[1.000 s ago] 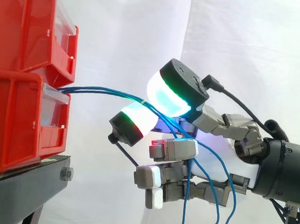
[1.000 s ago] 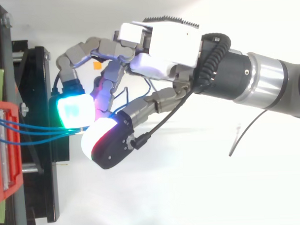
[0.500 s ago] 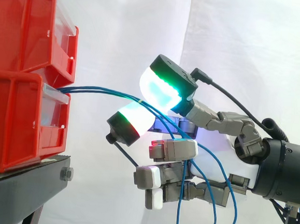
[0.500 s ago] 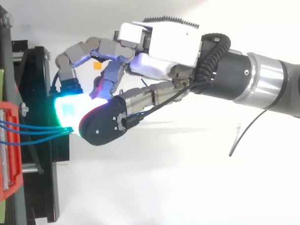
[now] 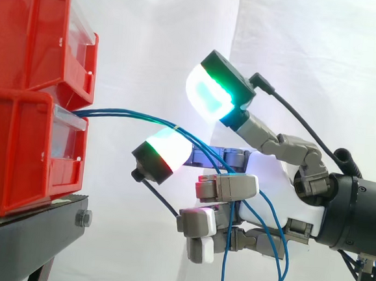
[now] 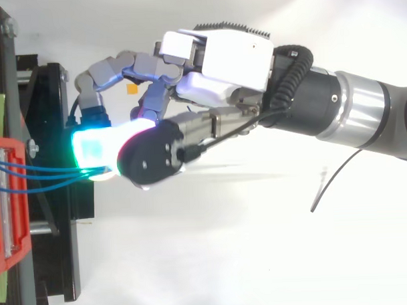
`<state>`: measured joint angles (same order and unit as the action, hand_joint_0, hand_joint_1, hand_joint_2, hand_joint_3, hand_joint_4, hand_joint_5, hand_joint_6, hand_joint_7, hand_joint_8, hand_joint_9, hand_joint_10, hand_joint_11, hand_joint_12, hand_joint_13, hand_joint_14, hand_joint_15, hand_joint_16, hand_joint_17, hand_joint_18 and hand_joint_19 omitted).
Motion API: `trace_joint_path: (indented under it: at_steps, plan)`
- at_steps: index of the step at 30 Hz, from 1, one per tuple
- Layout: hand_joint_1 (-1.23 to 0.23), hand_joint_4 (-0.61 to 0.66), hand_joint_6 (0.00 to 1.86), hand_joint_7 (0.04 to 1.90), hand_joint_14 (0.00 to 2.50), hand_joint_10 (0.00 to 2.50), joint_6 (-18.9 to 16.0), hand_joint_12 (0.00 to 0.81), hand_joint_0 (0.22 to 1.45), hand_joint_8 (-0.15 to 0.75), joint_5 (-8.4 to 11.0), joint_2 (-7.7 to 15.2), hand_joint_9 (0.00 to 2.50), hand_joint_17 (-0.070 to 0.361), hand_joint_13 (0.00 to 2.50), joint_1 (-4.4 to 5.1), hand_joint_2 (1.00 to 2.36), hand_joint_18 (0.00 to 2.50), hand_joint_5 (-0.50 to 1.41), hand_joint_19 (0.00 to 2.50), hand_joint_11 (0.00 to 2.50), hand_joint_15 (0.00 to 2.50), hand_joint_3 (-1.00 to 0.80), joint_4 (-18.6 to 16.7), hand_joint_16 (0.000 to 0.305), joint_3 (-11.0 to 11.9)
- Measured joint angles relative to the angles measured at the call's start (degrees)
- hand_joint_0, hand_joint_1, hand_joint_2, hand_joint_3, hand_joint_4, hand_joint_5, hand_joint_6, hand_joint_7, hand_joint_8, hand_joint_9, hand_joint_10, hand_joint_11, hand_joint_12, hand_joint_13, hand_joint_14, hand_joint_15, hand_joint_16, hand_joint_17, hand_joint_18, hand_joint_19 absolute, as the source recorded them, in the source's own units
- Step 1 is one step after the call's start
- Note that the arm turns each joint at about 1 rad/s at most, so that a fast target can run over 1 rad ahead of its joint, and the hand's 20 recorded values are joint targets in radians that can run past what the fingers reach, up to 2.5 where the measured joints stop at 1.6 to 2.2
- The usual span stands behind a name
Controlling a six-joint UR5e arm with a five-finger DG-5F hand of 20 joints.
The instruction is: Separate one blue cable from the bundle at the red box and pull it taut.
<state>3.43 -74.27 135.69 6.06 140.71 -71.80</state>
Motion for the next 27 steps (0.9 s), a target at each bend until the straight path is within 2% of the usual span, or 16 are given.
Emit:
trace_joint_path:
  at_steps: [3, 6, 8, 9, 10, 16, 17, 20, 27]
  plan:
    - [-0.91, 0.1, 0.83, 1.16, 0.03, 0.02, 0.0, 0.397, 0.46, 0.307, 0.0, 0.0, 1.47, 0.137, 1.29, 0.0, 1.0, 1.06, -0.17, 0.82, 1.69, 1.07, -0.5, 0.0, 0.061, 0.0]
    - [-0.95, 0.06, 0.83, 1.21, 0.03, 0.02, 0.0, 0.358, 0.55, 0.267, 0.0, 0.0, 1.43, 0.122, 1.26, 0.0, 1.0, 0.99, -0.18, 0.83, 1.74, 1.1, -0.5, 0.0, 0.054, 0.0]
    - [-0.9, 0.05, 0.84, 1.21, 0.04, 0.02, 0.0, 0.349, 0.65, 0.256, 0.0, 0.0, 1.42, 0.116, 1.25, 0.0, 1.0, 0.97, -0.19, 0.85, 1.75, 1.1, -0.5, 0.0, 0.051, 0.0]
    - [-0.9, 0.05, 0.84, 1.21, 0.04, 0.02, 0.0, 0.349, 0.65, 0.256, 0.0, 0.0, 1.42, 0.116, 1.25, 0.0, 1.0, 0.97, -0.19, 0.85, 1.75, 1.1, -0.5, 0.0, 0.051, 0.0]
    - [-0.84, 0.04, 0.85, 1.2, 0.04, 0.02, 0.0, 0.351, 0.7, 0.258, 0.0, 0.0, 1.42, 0.116, 1.25, 0.0, 1.0, 0.97, -0.19, 0.85, 1.76, 1.1, -0.5, 0.0, 0.051, 0.0]
    - [-0.69, 0.04, 0.86, 1.21, 0.03, 0.02, 0.0, 0.358, 0.64, 0.254, 0.0, 0.0, 1.45, 0.118, 1.28, 0.0, 1.01, 0.99, -0.19, 0.91, 1.75, 1.11, -0.41, 0.0, 0.053, 0.0]
    - [-0.61, 0.05, 0.85, 1.18, 0.03, 0.02, -0.1, 0.361, 0.63, 0.256, 0.0, 0.0, 1.44, 0.12, 1.27, 0.0, 1.01, 0.98, -0.19, 0.91, 1.73, 1.1, -0.4, 0.0, 0.053, 0.0]
    - [-0.51, 0.06, 0.83, 1.15, 0.03, 0.02, -0.1, 0.362, 0.62, 0.256, -0.01, 0.0, 1.44, 0.121, 1.27, 0.0, 1.01, 0.98, -0.19, 0.93, 1.72, 1.1, -0.4, 0.0, 0.054, 0.0]
    - [-0.44, 0.06, 0.8, 1.18, 0.03, 0.02, 0.0, 0.363, 0.63, 0.256, -0.03, 0.0, 1.45, 0.121, 1.26, 0.0, 1.01, 0.98, -0.17, 0.93, 1.69, 1.09, -0.42, 0.0, 0.054, 0.0]
